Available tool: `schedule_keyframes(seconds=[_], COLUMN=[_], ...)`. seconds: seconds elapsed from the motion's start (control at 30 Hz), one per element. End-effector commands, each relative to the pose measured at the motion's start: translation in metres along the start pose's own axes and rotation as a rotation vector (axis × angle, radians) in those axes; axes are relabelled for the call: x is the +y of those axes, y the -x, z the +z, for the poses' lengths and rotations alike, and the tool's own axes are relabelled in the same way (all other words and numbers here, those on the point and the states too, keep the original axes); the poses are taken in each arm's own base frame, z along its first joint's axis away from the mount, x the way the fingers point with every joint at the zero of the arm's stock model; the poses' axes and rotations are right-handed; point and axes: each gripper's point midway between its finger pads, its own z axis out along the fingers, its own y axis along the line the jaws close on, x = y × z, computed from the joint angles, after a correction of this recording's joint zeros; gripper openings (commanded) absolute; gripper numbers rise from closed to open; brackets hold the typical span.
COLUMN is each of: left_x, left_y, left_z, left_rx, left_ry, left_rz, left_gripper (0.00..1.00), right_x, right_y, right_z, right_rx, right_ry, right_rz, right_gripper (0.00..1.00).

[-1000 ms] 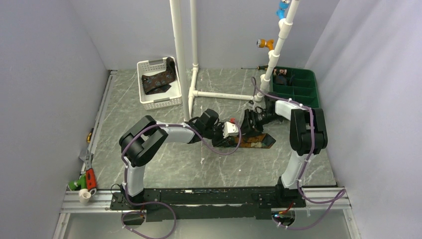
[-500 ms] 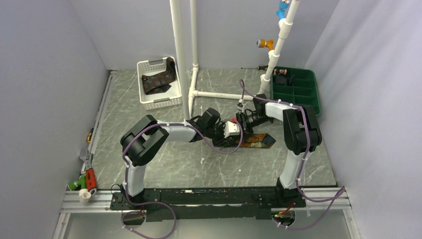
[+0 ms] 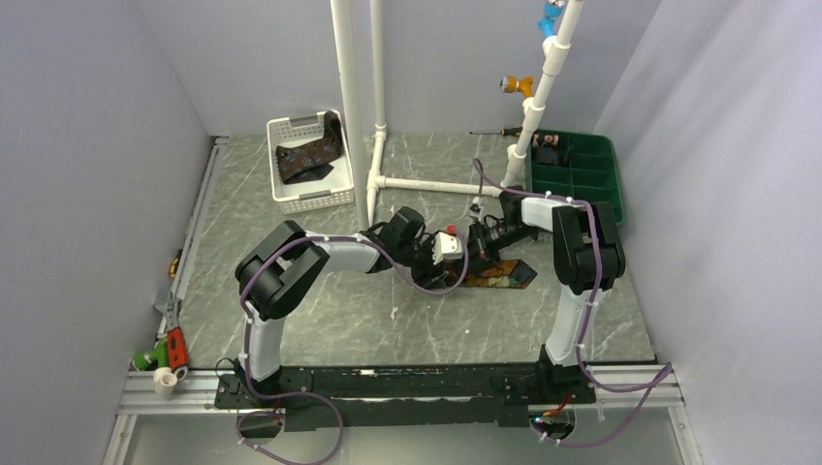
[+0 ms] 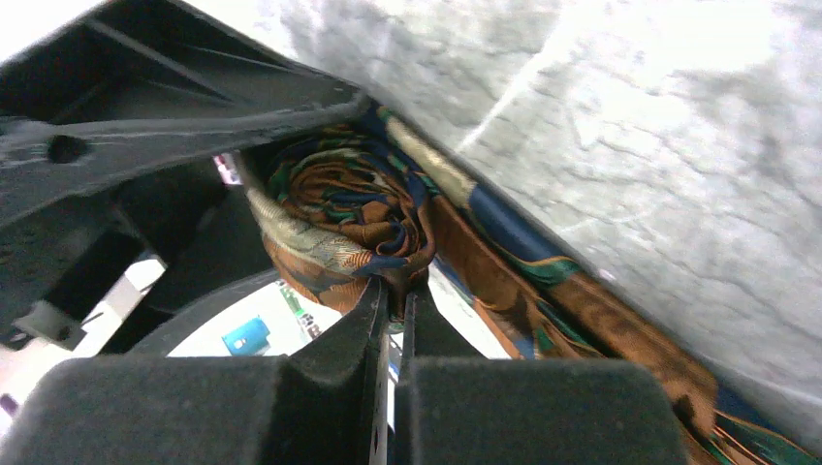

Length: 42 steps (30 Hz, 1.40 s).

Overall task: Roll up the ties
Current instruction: Roll the tie at the center of the board.

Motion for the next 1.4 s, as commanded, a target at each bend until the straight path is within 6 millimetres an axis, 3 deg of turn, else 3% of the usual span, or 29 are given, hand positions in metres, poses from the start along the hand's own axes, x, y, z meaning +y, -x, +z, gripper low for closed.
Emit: schedule_keyframes(seconds=[0.0,0.3,0.6,0.7,0.8,0.93,1.0,1.13,1.2,1.37], left_x=[0.004,0.005,-0.004,-0.003,0.001,-0.011,-0.018,-0.024,-0.026,-0.024], left_y=[0.031,0.054,0.048,0.044,0.029,-0.015,-0.036,-0.067,-0.072,-0.071], left_z=[0.002,0.021,0.038,0.046,0.046,0.028,0.019,0.008,0.008,0.012], left_rx=[-0.121,-0.210,-0.235,-0.217,-0.137,0.055,0.133,0.265,0.294,0.307], left_ry=[-0.029,-0.082,-0.121,-0.107,-0.051,-0.034,-0.019,0.009,0.011,0.008], left_rz=[0.043,0.066,0.011,-0.010,-0.034,-0.083,-0.100,-0.134,-0.132,-0.132], left_gripper=[0.72,0.74,0.67,0.60,0.43,0.24,0.19,0.16,0.16,0.17], right_x=[-0.072,-0.090,-0.092,-0.085,-0.068,-0.044,-0.029,0.008,0.020,0.040], right_y=[0.005,0.006,0.015,0.017,0.022,0.023,0.021,0.015,0.013,0.012], right_z=[-0.001,-0.007,0.000,0.007,0.009,-0.013,-0.025,-0.043,-0.046,-0.038], right_rx=[0.003,0.012,0.012,0.026,0.019,-0.003,-0.017,-0.033,-0.045,-0.047], right_ry=[-0.341,-0.457,-0.498,-0.467,-0.402,-0.344,-0.295,-0.110,-0.060,0.053], right_rz=[-0.036,-0.043,-0.064,-0.085,-0.115,-0.138,-0.149,-0.158,-0.164,-0.138], right_gripper=[0.00,0.00,0.00,0.00,0.00,0.00,0.10,0.43,0.53,0.67])
